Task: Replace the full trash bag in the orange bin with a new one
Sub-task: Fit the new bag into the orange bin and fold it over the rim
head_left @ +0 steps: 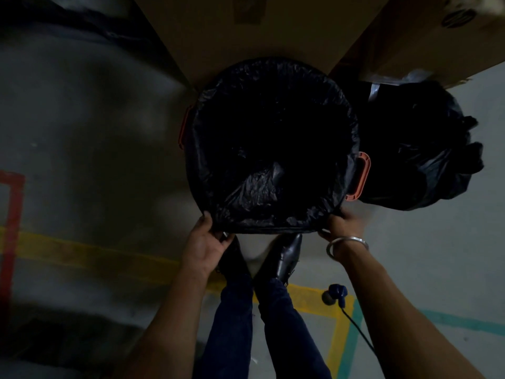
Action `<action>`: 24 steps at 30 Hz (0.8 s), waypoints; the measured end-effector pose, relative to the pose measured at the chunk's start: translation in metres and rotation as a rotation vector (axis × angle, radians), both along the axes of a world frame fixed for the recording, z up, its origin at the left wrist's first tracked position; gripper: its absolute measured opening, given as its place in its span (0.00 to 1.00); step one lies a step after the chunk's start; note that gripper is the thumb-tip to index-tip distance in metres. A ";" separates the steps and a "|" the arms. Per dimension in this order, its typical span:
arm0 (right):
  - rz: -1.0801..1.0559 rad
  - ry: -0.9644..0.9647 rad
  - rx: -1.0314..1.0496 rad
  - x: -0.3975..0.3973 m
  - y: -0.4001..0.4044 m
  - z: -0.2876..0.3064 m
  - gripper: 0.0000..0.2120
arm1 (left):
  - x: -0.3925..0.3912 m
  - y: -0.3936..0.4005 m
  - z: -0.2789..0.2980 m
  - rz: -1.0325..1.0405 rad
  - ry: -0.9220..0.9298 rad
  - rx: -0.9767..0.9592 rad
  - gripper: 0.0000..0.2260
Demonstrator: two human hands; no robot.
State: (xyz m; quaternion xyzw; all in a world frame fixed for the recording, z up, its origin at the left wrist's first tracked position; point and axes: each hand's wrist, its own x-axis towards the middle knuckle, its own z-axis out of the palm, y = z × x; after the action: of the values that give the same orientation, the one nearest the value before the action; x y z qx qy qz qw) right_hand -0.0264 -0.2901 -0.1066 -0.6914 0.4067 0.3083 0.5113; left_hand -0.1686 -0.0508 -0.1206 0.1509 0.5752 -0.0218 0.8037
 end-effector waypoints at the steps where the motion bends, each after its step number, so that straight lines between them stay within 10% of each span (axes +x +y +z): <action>1: 0.023 -0.007 -0.008 -0.001 0.000 -0.001 0.14 | 0.000 0.000 -0.001 0.019 0.010 0.008 0.07; 17: 0.169 -0.031 -0.131 0.000 -0.003 -0.034 0.08 | 0.031 0.001 -0.026 0.062 0.224 0.103 0.13; 24: 0.004 -0.226 -0.390 0.011 -0.007 -0.018 0.12 | 0.054 0.046 -0.015 0.028 0.009 0.232 0.31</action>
State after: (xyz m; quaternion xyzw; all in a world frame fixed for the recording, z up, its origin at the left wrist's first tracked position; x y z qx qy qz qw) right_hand -0.0154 -0.2972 -0.1247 -0.8081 0.3974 0.1452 0.4097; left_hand -0.1148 -0.0051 -0.1360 0.2346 0.5796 0.0553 0.7784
